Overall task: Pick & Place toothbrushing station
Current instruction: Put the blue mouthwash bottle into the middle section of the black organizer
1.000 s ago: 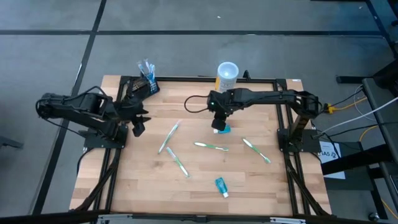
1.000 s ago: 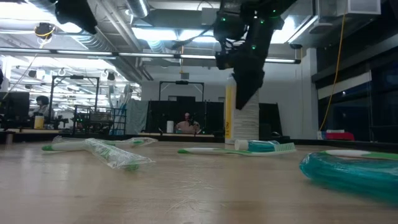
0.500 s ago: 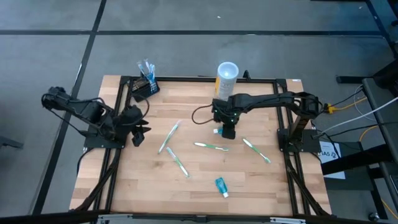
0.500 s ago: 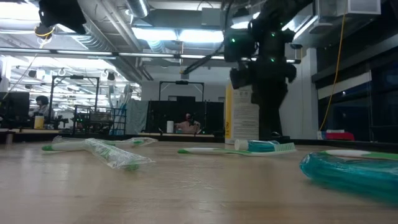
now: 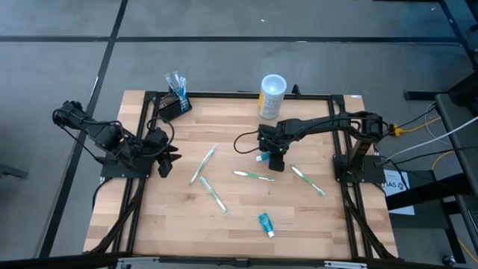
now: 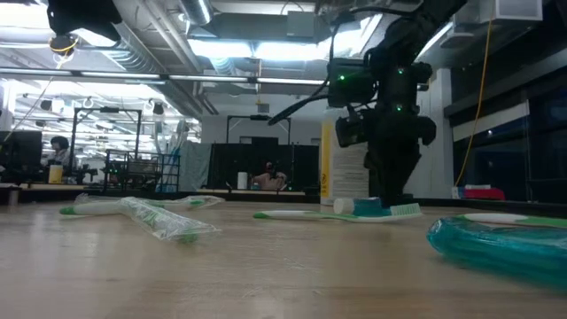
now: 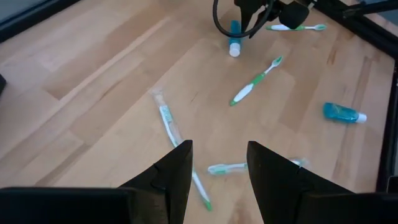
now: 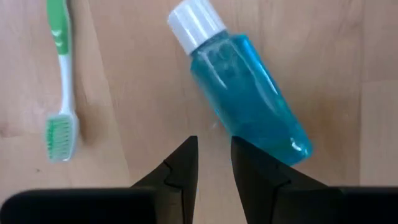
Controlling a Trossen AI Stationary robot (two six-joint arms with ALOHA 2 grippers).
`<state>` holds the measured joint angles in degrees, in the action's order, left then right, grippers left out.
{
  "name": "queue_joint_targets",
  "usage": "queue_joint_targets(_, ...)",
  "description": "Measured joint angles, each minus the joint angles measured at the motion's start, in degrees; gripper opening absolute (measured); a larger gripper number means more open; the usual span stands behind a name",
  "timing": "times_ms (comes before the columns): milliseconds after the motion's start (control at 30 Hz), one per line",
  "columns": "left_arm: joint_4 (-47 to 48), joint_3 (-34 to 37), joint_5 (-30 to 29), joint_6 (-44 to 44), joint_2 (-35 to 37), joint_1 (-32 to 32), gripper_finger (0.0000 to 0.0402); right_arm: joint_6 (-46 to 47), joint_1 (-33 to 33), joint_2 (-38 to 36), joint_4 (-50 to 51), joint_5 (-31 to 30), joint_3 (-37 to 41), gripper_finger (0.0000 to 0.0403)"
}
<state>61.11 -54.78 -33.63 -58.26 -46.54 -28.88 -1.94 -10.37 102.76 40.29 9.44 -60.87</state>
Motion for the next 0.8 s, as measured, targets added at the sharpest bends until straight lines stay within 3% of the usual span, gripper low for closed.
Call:
queue_joint_targets(167,-0.1,0.0,0.0,-1.1,0.0,0.0,0.0148,1.3,0.6,-1.2,-0.3,-1.0,-2.4,0.0098)
queue_joint_targets(333,-0.2,0.0,-1.5,-1.1,0.0,0.0,0.0148,-3.5,1.3,-1.5,-0.5,-4.2,-6.3,0.0107)
queue_joint_targets(667,-2.0,0.0,-1.5,-1.6,-0.1,0.0,0.0148,-14.9,-0.7,-0.9,3.3,-6.9,-6.7,0.0222)
queue_joint_targets(800,-3.1,0.0,-1.5,-1.6,-0.2,0.0,0.0148,-17.3,-1.0,-0.6,3.1,-7.1,-6.7,0.025)
